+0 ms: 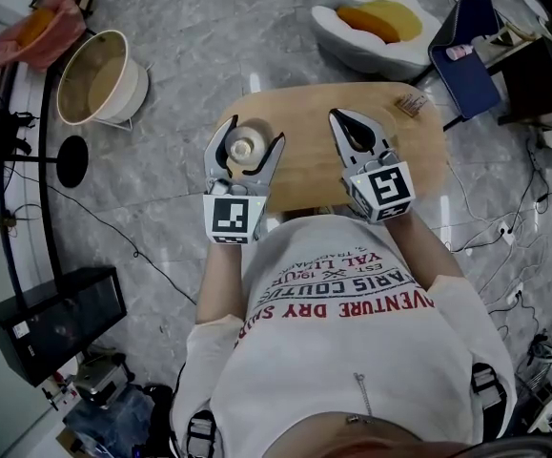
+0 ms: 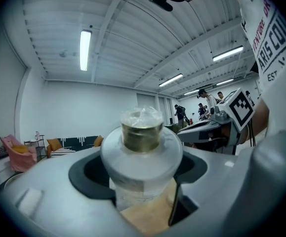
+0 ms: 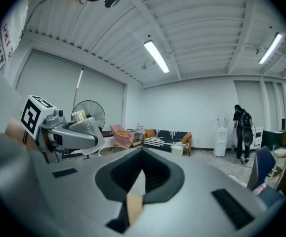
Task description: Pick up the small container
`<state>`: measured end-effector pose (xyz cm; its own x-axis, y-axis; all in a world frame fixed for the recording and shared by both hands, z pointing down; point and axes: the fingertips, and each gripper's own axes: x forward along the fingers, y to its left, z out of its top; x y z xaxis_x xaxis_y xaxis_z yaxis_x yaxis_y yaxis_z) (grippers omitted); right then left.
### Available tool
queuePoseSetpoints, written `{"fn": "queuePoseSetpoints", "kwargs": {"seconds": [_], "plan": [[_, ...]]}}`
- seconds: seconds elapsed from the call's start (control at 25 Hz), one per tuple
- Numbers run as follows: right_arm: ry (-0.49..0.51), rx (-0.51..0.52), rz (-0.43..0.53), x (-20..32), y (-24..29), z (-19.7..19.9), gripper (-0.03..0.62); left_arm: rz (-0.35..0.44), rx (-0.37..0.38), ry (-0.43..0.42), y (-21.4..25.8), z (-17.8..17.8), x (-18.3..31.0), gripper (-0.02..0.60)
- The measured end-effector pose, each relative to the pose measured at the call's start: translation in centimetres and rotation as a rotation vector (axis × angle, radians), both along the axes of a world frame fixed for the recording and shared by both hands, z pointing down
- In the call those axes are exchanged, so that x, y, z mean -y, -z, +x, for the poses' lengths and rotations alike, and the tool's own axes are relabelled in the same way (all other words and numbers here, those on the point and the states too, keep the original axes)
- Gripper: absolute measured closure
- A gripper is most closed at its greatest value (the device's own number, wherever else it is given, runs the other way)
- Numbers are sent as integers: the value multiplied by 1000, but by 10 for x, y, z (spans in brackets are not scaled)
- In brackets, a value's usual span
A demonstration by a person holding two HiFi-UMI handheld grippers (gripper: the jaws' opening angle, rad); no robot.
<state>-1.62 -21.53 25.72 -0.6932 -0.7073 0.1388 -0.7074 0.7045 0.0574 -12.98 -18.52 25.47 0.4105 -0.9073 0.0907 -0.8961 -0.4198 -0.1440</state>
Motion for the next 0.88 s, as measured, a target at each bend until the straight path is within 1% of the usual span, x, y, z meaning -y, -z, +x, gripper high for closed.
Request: {"fn": "queuePoseSetpoints", "kwargs": {"seconds": [0.4, 0.64, 0.88], "plan": [[12, -5, 8, -5, 3, -13, 599, -18, 18, -16, -4, -4, -1, 244], [16, -6, 6, -11, 2, -20, 599, -30, 17, -19, -7, -11, -4, 244], [13, -8, 0, -15, 1, -22, 599, -34, 18, -29, -8, -9, -6, 244]]}}
